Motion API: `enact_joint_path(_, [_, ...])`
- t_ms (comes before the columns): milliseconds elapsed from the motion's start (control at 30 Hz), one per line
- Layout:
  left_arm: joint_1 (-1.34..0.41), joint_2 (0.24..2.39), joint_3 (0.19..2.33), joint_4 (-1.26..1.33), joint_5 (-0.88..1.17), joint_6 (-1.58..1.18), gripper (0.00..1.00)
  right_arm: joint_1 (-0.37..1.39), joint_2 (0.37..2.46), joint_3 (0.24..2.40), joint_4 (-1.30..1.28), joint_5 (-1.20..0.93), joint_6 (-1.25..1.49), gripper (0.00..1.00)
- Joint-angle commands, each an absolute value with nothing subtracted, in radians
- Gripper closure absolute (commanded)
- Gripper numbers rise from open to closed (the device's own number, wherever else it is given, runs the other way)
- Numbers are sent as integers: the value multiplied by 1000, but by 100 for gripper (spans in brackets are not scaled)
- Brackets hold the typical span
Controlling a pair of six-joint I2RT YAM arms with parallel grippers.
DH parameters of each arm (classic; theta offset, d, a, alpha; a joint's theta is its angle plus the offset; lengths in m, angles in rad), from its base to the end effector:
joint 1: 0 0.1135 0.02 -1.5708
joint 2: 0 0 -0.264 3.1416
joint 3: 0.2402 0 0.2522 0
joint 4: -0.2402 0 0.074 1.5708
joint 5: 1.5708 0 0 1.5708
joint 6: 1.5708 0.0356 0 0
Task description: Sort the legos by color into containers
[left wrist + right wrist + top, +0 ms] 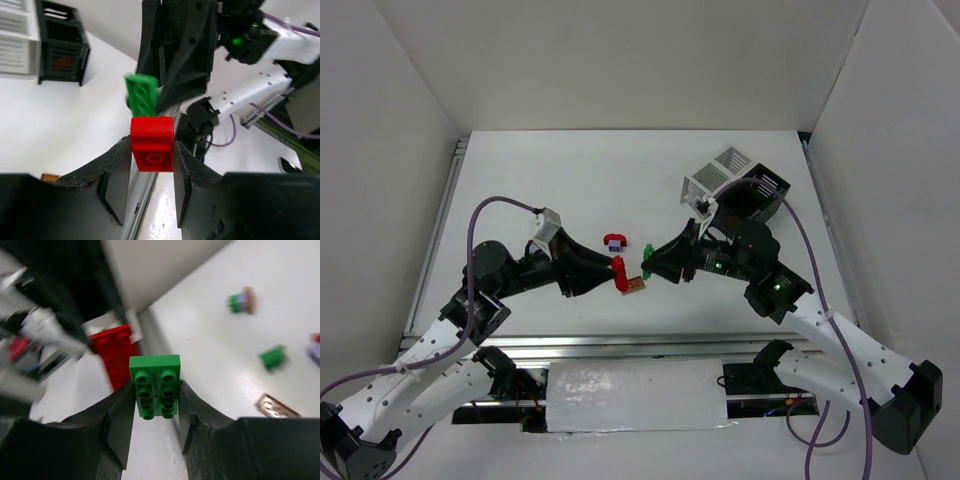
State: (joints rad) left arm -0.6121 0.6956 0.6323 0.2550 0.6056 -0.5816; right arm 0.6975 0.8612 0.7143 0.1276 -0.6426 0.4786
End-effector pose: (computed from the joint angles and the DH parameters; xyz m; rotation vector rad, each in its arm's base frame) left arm 0.1250 -0.1125 0.3467 0.5781 1.4583 -1.3790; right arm 0.1408 0.1458 0.3353 -0.7338 1.6213 1.3891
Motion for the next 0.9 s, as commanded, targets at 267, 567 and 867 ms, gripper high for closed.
enact_joint_path(267, [-609, 703, 876, -299, 6, -519, 100, 341, 1146, 1058, -393, 420, 601, 100])
enact_joint_path(567, [-609, 654, 948, -497, 5, -473, 100, 84, 1498, 1328, -406, 529, 568, 99])
enact_joint_path(867, [-609, 594, 891, -483, 14, -469, 100, 51, 1738, 1525, -451, 594, 537, 91])
